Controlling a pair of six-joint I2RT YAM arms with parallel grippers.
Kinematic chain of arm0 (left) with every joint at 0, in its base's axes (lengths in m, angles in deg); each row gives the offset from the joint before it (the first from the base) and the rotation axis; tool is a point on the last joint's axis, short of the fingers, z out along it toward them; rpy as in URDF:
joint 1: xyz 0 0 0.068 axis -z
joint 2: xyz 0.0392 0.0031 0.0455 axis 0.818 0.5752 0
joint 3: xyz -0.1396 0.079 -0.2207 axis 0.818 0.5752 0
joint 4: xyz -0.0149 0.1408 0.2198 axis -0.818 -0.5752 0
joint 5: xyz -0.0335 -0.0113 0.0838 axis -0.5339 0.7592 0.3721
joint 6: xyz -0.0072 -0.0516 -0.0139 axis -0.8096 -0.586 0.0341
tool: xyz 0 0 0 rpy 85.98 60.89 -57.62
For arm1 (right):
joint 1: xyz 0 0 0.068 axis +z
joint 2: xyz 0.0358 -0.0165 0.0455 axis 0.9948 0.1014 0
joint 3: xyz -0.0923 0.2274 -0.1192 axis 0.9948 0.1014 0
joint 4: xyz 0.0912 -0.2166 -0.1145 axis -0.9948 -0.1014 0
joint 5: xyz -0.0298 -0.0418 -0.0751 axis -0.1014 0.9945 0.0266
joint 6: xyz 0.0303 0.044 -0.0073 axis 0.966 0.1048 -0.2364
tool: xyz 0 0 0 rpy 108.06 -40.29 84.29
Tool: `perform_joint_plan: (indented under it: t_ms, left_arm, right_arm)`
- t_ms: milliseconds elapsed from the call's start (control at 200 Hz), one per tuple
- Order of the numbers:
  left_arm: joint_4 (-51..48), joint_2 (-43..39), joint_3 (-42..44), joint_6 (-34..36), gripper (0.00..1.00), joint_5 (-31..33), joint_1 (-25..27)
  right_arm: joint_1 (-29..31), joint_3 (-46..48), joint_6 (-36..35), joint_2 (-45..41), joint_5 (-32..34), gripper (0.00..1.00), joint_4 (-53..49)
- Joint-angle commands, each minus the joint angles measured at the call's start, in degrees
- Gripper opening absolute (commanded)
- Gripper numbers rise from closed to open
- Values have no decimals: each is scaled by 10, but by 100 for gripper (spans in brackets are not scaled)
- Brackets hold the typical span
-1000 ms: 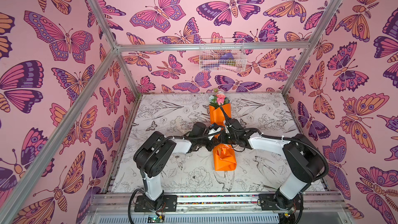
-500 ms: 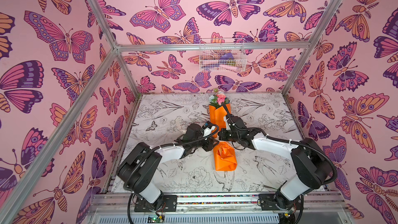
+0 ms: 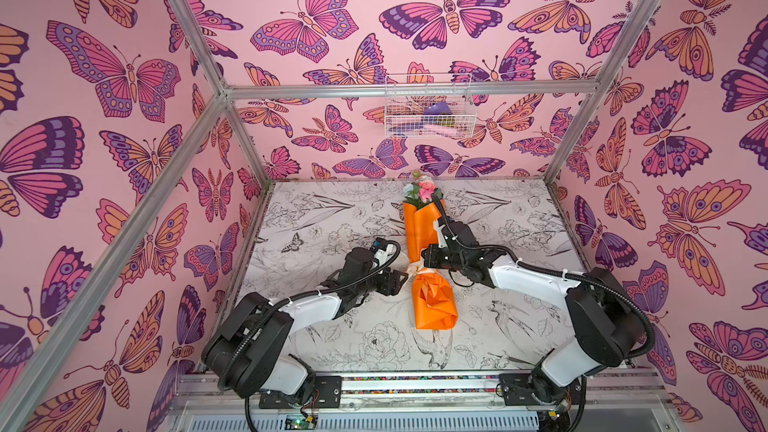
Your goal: Tie the bouquet of fake flowers
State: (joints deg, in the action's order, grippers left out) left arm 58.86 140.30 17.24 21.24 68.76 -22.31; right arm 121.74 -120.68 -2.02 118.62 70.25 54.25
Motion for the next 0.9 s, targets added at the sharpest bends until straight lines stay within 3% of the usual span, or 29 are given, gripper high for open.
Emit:
perform_joint_plan:
  t_ms: [0, 165, 305, 426, 626, 896]
  left_arm:
    - [2, 22, -11, 25, 75, -39, -4]
    - [1, 57, -31, 27, 71, -26, -5]
    - [0, 74, -36, 12, 51, -7, -5]
    - [8, 79, -36, 1, 26, 0, -5]
    - [41, 97, -39, -22, 0, -28, -5]
    - [73, 112, -38, -38, 0, -67, -5]
  right_arm:
    - [-3, 2, -2, -13, 5, 0, 6]
    - [-3, 8, 1, -13, 8, 0, 7]
    - [-3, 11, 0, -38, 20, 0, -6]
    - [-3, 15, -6, -47, 39, 0, -19]
    - [-6, 37, 0, -53, 55, 0, -19]
    - [-18, 75, 13, -96, 113, 0, -41]
